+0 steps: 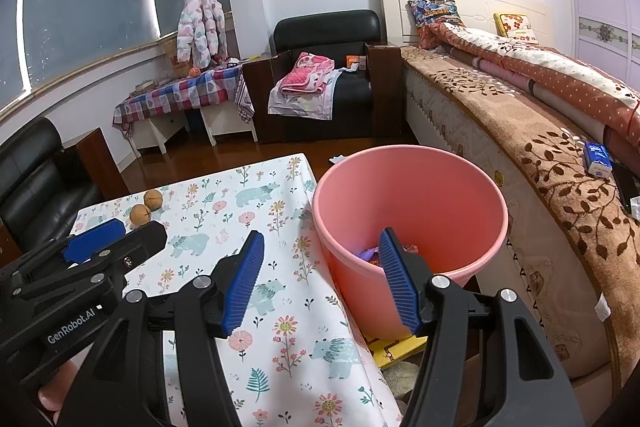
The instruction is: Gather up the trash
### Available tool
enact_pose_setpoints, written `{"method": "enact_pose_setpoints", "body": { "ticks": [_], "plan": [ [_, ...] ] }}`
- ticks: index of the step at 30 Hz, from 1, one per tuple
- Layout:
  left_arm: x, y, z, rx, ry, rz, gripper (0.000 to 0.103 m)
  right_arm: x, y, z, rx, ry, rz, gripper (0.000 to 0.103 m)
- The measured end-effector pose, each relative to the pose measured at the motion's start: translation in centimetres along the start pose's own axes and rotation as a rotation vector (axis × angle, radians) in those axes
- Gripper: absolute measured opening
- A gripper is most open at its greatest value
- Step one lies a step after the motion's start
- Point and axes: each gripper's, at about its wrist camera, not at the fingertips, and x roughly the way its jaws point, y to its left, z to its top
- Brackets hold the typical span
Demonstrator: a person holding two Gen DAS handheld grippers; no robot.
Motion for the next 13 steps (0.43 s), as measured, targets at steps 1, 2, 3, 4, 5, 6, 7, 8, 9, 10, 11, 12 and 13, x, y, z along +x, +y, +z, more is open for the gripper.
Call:
{"method": "enact_pose_setpoints", "body": {
  "ticks": [1,2,3,4,5,6,7,8,9,10,11,12,13],
  "plan": [
    [0.0,-0.2,0.1,0.003,-0.003,0.001,0.056,0.0,0.1,0.1,0.000,-0.001,0.000,0.060],
    [0.0,-0.1,0.0,0.004,-0.007,0.004,0.056,0.1,0.2,0.2,-0.001,-0.001,-0.001,0.060],
    [0.2,0.0,0.0,0.005,-0.007,0.005,0.056,0.0,0.0,0.0,-0.001,0.001,-0.001,0.060],
    [0.3,0.1,0.0,0.004,-0.007,0.005,0.056,0.1,0.2,0.0,-0.001,0.001,-0.001,0.060],
    [0.4,0.2,0.0,0.004,-0.006,0.007,0.056,0.2,0.2,0.1,-0.001,0.001,-0.001,0.060],
    [0.5,0.2,0.0,0.005,-0.003,0.008,0.056,0.2,0.2,0.1,-0.001,0.002,0.000,0.060],
    [0.5,0.3,0.0,0.006,-0.001,0.007,0.056,0.1,0.2,0.0,-0.002,0.002,-0.001,0.060],
    [0.5,0.2,0.0,0.004,-0.002,0.009,0.056,0.1,0.1,-0.1,-0.002,0.002,-0.001,0.060],
    [0.5,0.3,0.0,0.001,-0.001,0.009,0.056,0.1,0.2,0.1,-0.002,0.002,0.000,0.060],
    [0.5,0.5,0.0,-0.002,0.000,0.010,0.056,0.1,0.2,0.1,-0.003,0.002,0.000,0.060],
    [0.5,0.7,0.0,-0.004,0.001,0.013,0.056,0.1,0.3,-0.1,-0.005,0.003,0.001,0.060],
    [0.5,0.9,0.0,-0.005,0.000,0.016,0.056,0.2,0.3,-0.2,-0.008,0.003,0.002,0.060],
    [0.4,1.0,0.1,-0.007,-0.001,0.018,0.056,0.1,0.3,-0.5,-0.015,0.004,0.007,0.060]
  ]
}}
